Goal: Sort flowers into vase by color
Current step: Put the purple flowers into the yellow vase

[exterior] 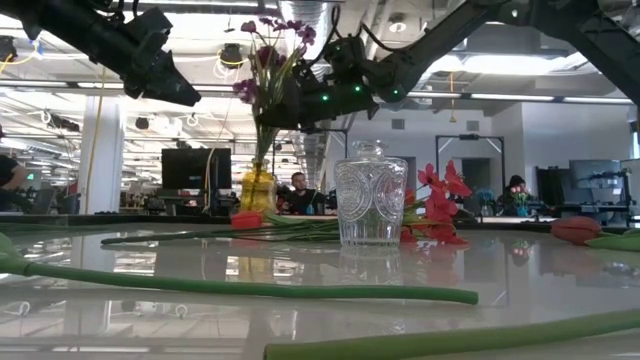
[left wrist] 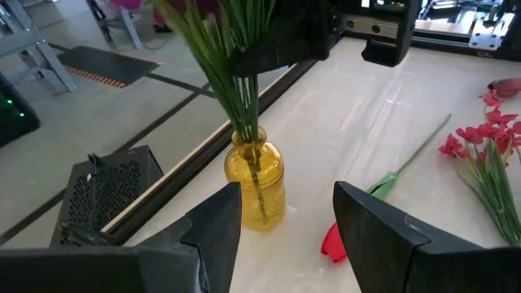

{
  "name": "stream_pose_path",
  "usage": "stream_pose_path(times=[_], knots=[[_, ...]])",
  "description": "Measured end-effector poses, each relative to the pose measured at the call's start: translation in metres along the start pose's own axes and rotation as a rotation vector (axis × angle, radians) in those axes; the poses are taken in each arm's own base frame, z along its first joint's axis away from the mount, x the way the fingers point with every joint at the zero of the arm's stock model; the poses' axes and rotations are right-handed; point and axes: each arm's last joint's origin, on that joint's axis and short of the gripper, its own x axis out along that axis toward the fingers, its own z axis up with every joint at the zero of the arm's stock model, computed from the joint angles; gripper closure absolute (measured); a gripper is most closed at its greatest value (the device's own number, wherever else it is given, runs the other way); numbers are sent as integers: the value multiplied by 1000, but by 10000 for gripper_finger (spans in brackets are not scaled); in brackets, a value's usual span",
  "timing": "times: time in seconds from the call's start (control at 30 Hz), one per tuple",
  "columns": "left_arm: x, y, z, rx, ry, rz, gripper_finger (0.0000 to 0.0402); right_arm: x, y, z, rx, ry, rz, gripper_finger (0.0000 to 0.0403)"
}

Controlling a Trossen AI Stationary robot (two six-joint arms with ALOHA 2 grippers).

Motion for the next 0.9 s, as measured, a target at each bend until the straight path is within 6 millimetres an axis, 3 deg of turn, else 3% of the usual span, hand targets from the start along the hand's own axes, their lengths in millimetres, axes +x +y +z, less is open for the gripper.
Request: stream_pose_path(times=[0.27, 0.53, 0.9], knots=[[0, 0, 0, -13, 1, -5, 216, 0, 0, -1, -2, 14, 1, 355], [0, 0, 0, -16, 2, -6, 216, 0, -4, 6, -1, 103, 3, 312], [0, 0, -2, -12, 17, -6, 216, -7, -2, 25, -37, 389, 61, 183]])
